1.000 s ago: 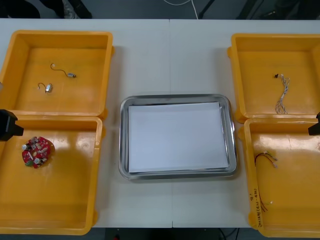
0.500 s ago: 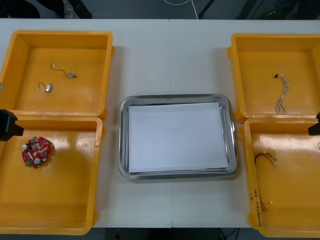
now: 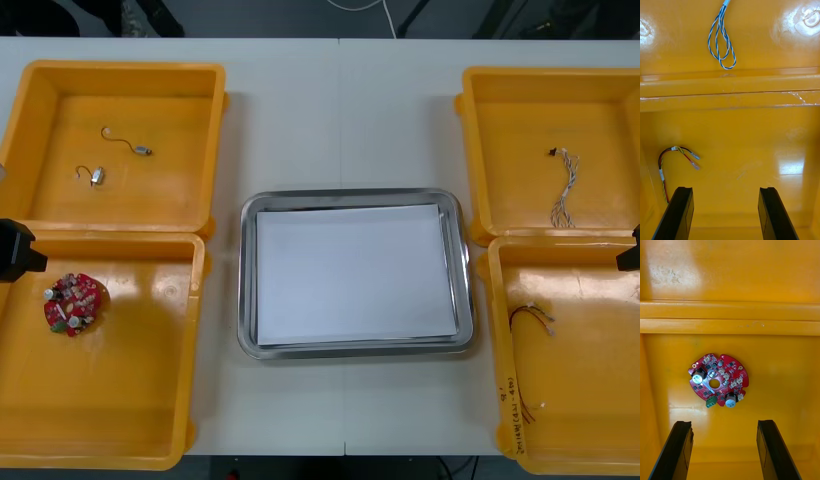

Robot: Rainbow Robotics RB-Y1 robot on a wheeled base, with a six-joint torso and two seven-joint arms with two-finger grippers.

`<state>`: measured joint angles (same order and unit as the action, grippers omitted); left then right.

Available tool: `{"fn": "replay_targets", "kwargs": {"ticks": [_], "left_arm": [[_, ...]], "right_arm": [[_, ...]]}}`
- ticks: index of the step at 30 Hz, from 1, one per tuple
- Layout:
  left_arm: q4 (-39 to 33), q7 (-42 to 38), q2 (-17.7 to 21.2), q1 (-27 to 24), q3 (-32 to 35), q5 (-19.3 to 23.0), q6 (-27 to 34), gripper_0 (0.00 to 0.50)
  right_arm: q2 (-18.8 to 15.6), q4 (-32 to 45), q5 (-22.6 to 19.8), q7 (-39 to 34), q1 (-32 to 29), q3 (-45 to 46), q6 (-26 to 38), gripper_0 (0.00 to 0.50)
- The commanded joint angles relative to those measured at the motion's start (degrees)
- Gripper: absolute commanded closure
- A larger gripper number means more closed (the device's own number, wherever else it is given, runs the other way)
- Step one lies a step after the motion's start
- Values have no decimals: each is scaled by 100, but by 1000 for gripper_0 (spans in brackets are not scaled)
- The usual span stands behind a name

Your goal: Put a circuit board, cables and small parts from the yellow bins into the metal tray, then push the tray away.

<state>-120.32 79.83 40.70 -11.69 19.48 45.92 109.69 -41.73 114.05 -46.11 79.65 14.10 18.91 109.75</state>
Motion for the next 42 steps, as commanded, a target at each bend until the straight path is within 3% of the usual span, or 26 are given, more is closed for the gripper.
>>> {"fn": "replay_targets", "kwargs": {"ticks": [1, 42], "left_arm": [[-44, 604, 69, -18, 109, 22, 31, 0], [-44, 604, 69, -18, 109, 22, 31, 0]], "right_arm": [[-222, 30, -21, 165, 128, -54, 25, 0], [-222, 30, -21, 165, 128, -54, 25, 0]]}}
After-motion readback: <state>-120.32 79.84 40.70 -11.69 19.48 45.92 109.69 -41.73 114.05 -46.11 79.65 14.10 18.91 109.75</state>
